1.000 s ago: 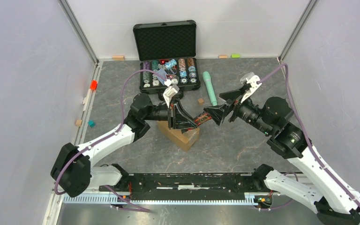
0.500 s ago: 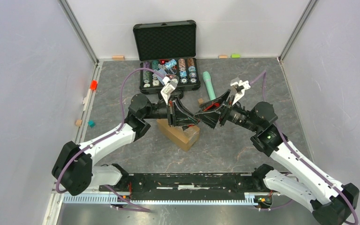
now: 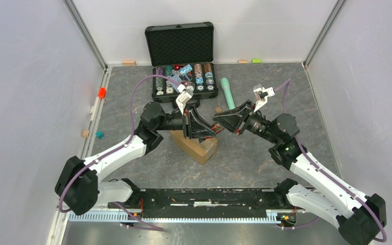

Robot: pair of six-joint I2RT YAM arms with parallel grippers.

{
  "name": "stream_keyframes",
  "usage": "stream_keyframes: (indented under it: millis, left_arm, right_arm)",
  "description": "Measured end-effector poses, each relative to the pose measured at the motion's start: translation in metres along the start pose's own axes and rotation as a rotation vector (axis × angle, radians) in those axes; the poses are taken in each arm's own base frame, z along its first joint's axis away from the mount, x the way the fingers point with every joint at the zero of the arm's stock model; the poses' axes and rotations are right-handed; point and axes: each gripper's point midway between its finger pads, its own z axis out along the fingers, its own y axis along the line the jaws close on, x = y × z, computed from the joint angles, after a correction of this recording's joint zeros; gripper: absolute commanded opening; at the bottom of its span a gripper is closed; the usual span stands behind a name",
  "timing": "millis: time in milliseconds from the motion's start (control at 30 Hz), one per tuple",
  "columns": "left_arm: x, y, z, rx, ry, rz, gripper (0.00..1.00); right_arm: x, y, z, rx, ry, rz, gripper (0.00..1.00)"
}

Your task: Unpack the express box

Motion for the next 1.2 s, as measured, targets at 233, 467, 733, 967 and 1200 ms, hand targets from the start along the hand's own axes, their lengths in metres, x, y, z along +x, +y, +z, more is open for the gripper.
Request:
stream_keyframes:
  millis: [233, 467, 733, 967, 1200]
  left_arm:
    - [0.006, 0.045, -0.021, -0.375, -0.049, -0.131, 0.73]
    - [0.022, 0.092, -0.097, -0.941, -0.12, -0.226, 0.74]
    - [0.081, 0.102, -0.135, -1.223, 0.046, -0.265, 0.81]
    - [0.117, 0.099, -0.122, -1.249, 0.07, -0.328, 0.84]
    - [0.134, 0.108, -0.118, -1.268, -0.047, -0.439, 0.81]
  right_arm:
    - [0.006, -0.026, -0.009, 0.139, 0.011, -0.127, 0.0]
    - [0.028, -0.038, -0.015, 0.213, 0.042, -0.294, 0.0]
    - [0.064, -0.038, -0.006, 0.207, 0.131, -0.45, 0.0]
    - [0.065, -0.045, -0.007, 0.228, 0.135, -0.541, 0.0]
    - [0.068, -0.048, -0.008, 0.222, 0.144, -0.577, 0.0]
